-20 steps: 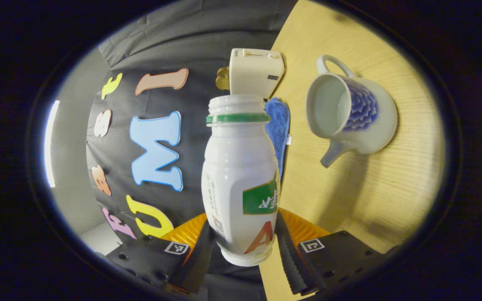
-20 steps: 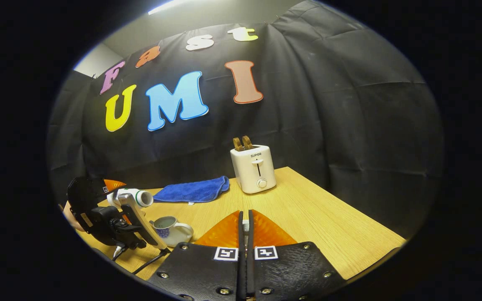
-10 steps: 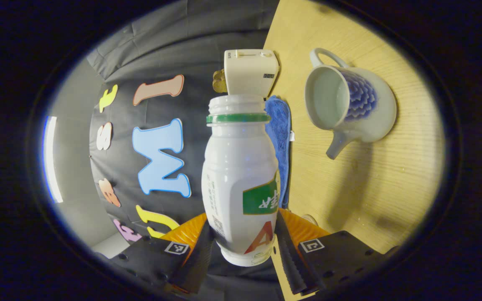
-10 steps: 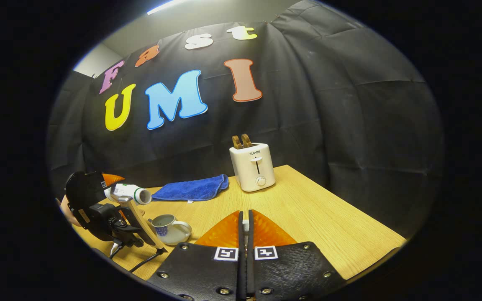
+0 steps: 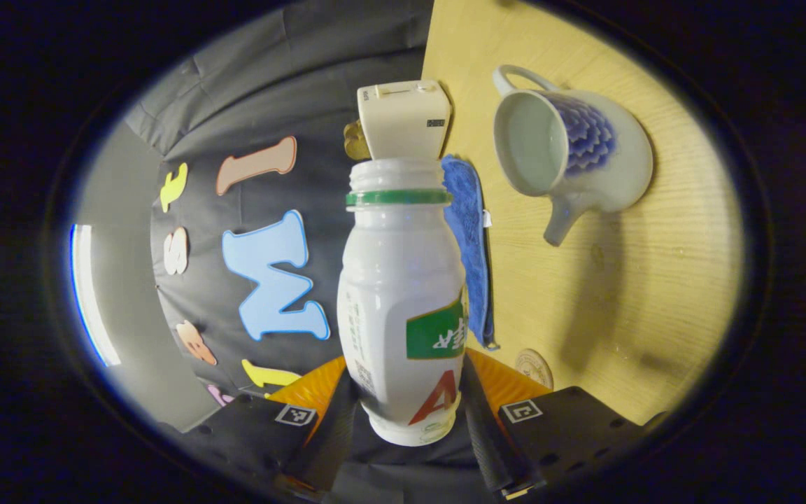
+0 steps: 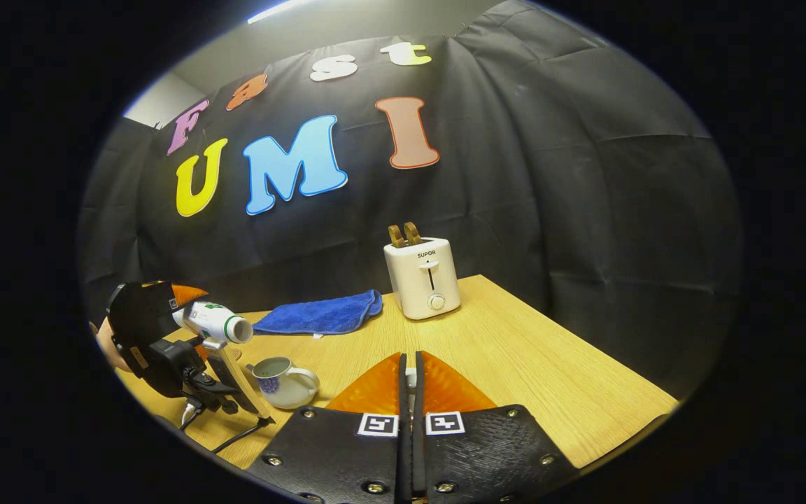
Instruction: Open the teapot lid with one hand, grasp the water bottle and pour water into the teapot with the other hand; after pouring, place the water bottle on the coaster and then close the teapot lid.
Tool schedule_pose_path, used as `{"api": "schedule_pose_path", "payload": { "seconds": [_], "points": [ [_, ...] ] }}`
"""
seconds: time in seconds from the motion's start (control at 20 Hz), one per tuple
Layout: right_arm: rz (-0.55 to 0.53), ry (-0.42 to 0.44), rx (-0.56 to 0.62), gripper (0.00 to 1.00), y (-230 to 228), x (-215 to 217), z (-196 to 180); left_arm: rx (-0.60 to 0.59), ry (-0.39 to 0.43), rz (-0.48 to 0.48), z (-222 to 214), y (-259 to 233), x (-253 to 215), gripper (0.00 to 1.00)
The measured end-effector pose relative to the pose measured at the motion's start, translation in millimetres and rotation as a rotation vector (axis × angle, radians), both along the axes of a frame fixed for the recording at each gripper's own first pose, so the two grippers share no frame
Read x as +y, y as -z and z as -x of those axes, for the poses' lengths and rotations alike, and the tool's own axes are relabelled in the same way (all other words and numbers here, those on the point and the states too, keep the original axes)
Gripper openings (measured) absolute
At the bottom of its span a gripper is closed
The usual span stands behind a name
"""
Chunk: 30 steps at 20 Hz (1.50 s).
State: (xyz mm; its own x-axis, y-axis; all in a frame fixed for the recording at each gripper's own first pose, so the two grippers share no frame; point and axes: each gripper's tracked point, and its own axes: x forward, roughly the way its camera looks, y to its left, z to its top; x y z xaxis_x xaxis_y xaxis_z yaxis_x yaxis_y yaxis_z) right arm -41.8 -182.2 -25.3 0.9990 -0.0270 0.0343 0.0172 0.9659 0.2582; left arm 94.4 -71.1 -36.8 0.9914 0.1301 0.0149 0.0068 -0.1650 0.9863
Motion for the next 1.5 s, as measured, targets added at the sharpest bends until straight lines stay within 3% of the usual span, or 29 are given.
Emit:
{"api": "schedule_pose_path", "payload": {
  "seconds": [0.25,0.3,0.5,0.55,1.4,1.5],
  "points": [
    [0.000,-0.003,0.004,0.00,1.4,0.1,-0.3,-0.006,0.013,-0.047,-0.6,-2.4,-1.4,0.87],
    [0.001,-0.002,0.004,0.00,2.0,0.2,-0.4,-0.005,0.012,-0.051,-1.0,-1.7,-1.1,0.81],
    [0.002,-0.002,0.006,0.00,2.7,-0.7,-0.7,-0.009,0.012,-0.073,-2.3,-5.2,2.5,0.81],
    [0.001,-0.004,0.006,0.00,2.8,-0.7,-0.6,-0.011,0.012,-0.080,-1.0,-6.7,4.6,0.87],
    [-0.004,-0.010,0.012,0.00,7.8,-1.2,-3.3,-0.031,0.035,-0.195,-11.9,-21.6,5.4,0.87],
    [-0.003,-0.010,0.014,0.00,8.0,-1.2,-3.5,-0.030,0.036,-0.211,-13.6,-22.6,4.9,0.81]
  ]
}}
